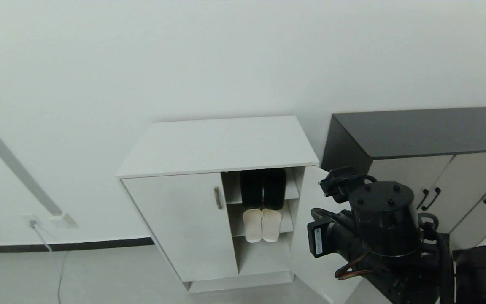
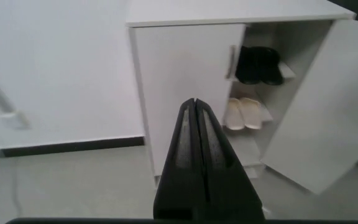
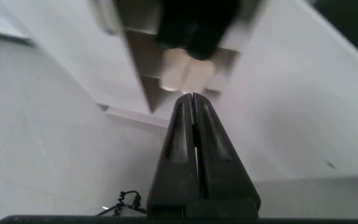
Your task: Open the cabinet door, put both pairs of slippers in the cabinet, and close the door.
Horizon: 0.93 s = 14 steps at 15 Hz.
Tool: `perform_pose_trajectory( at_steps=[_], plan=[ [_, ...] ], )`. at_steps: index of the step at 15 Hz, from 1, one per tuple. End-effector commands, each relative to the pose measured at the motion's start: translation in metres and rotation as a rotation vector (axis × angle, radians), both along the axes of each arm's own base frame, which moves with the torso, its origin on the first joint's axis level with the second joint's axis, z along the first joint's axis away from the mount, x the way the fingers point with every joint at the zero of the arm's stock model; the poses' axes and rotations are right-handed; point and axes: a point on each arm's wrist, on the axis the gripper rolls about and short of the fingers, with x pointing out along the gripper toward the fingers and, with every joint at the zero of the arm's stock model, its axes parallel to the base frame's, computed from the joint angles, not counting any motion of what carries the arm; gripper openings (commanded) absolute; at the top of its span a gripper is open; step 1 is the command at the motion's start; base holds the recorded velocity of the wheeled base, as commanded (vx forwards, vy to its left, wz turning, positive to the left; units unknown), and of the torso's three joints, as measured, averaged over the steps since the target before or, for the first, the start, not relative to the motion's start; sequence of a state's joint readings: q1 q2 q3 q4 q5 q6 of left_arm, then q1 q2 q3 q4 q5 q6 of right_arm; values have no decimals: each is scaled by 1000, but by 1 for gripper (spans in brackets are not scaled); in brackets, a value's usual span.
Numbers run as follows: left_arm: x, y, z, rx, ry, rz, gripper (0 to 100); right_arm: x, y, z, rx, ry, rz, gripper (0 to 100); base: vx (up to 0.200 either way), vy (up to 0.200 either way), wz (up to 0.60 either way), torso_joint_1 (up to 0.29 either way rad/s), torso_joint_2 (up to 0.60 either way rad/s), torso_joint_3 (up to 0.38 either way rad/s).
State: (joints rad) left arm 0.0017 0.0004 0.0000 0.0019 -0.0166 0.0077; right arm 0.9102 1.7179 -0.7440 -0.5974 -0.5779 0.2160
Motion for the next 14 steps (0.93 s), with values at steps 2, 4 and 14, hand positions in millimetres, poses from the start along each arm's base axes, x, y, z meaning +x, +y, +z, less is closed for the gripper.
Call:
perform_pose_trajectory(
  at_steps=[2, 4, 14],
  plan=[
    [0, 0, 0, 0, 1, 0, 0, 5, -4, 0, -1, -1, -21, 0, 0, 0, -300, 6, 4, 1],
    [0, 0, 0, 0, 1, 1, 0, 8, -7, 0, 0, -5, -33, 0, 0, 0, 0, 0, 0, 0],
    [0, 0, 0, -3, 1, 1, 0, 9, -6, 1, -1, -15, -31, 0, -60, 0, 0, 3, 2, 0]
  ],
)
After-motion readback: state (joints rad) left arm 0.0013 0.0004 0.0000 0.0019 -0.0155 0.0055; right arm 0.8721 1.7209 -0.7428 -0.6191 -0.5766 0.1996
